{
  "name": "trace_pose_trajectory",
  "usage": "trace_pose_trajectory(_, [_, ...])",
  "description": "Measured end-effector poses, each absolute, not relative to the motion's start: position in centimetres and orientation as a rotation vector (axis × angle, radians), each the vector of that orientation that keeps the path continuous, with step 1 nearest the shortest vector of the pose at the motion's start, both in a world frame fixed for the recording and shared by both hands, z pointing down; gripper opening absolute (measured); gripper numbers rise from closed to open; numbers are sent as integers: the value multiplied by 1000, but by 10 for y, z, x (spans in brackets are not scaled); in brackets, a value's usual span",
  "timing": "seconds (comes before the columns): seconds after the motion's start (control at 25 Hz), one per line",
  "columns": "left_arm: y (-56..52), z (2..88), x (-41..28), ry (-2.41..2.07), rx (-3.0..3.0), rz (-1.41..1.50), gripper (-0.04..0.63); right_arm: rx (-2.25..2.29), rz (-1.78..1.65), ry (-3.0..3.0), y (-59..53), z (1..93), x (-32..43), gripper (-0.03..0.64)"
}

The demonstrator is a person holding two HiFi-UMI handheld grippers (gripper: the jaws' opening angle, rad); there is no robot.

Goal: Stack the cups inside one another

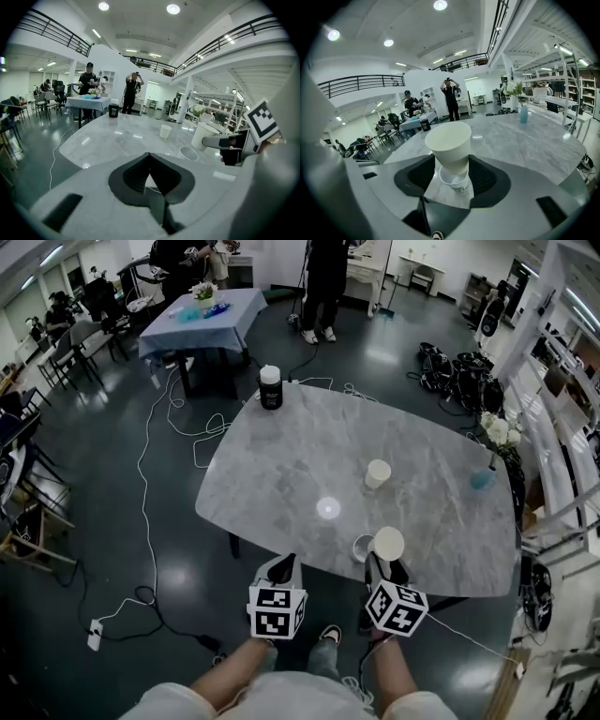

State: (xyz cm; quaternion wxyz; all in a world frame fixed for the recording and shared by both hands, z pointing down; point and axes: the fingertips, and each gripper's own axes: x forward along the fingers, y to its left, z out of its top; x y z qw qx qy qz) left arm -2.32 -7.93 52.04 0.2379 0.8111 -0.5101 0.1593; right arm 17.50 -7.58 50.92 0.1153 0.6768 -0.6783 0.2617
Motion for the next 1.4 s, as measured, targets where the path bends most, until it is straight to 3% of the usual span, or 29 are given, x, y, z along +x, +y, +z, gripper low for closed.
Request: trace_pose_trajectory(1.4, [-89, 564, -28, -1366, 2128, 486, -6, 1872, 849, -1953, -88, 557, 156, 206])
